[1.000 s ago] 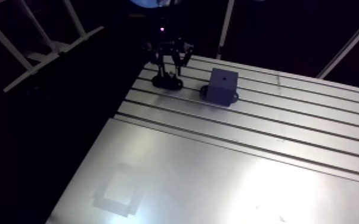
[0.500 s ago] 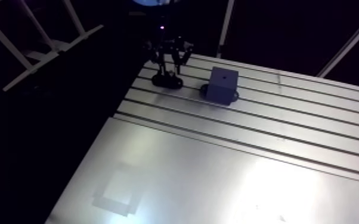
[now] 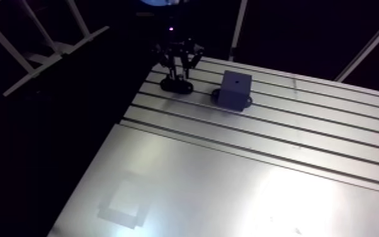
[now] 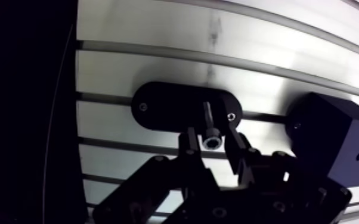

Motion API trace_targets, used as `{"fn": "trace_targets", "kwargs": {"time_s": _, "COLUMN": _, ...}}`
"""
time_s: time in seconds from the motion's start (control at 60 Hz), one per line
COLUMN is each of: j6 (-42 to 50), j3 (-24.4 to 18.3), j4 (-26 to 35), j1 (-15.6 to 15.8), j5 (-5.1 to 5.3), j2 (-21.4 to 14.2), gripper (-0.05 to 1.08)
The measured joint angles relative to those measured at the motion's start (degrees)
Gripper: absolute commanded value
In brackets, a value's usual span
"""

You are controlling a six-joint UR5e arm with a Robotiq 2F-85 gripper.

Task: Pick up the M10 bolt and insert it into the hole until fully seated.

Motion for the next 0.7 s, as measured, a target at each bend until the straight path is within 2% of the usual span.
{"fn": "trace_targets", "kwargs": {"time_s": 0.7, "j6": -0.01, "j3": -0.1, "j4": 0.06, "j1": -0.01, "j5": 0.21, "j2": -0.01, "gripper": 0.7}}
